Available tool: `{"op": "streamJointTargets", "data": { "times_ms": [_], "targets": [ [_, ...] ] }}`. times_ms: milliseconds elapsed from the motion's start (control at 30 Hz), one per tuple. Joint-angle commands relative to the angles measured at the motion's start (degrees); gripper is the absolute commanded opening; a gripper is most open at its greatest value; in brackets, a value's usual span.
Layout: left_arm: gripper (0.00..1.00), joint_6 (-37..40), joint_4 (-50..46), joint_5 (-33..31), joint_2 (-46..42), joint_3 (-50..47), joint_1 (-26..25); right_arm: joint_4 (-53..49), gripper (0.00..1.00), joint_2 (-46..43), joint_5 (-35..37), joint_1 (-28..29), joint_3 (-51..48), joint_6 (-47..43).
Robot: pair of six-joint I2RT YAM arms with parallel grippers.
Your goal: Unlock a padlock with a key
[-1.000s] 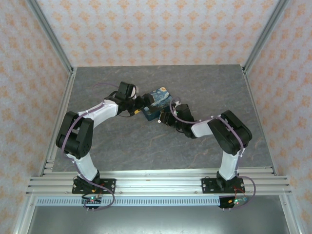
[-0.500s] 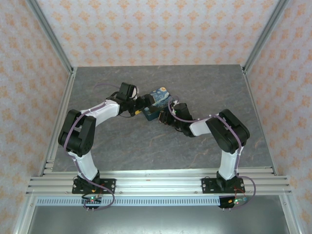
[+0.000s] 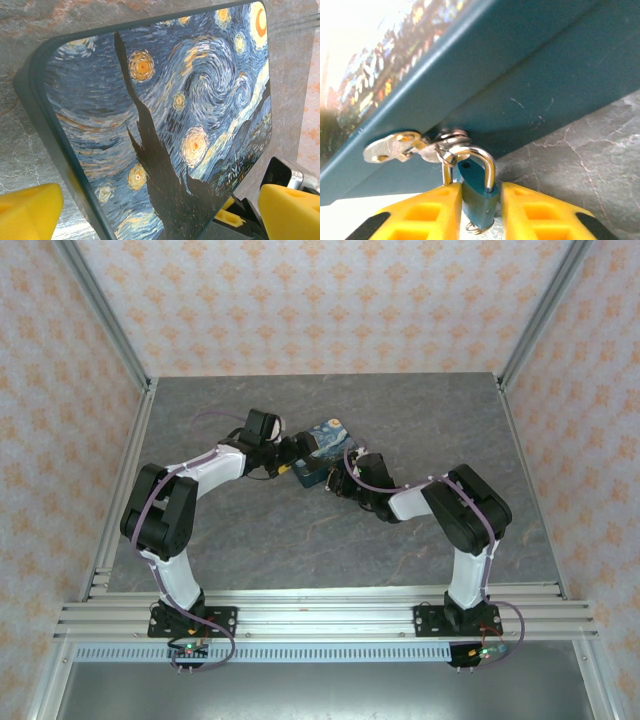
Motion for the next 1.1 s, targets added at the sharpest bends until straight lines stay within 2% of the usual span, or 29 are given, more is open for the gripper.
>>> {"op": "streamJointTargets", "data": {
  "times_ms": [0, 133, 400, 700, 900, 1067],
  "targets": [
    [1.00, 0.0, 1.1, 0.6, 0.3, 0.8, 0.6, -3.7, 0.23, -0.7, 0.9, 0.7, -2.1, -0.6],
    [1.00, 0.1, 1.2, 0.6, 0.3, 1.0, 0.6, -3.7, 0.20, -0.7, 1.3, 0.6, -2.3, -0.4],
    [1.00, 1.7, -1.5, -1.6, -1.1, 0.8, 0.7, -2.6, 0.03, -1.6, 1.1, 0.1, -3.0, 1.5],
    [0.99, 9.6, -13.7, -12.7, -1.3, 3.4, -1.0, 2.4, 0.00, -1.5, 0.6, -0.3, -4.7, 8.0],
    [0.99, 12.0, -17.9, -20.3, -0.4, 4.9, -4.2, 6.4, 0.00, -1.1, 1.6, -0.5, -6.5, 13.6],
    [0.99, 12.0, -18.2, -22.4, 0.6, 4.8, -5.8, 10.0, 0.00, -0.2, 3.0, -0.5, -7.7, 18.6]
  ]
}}
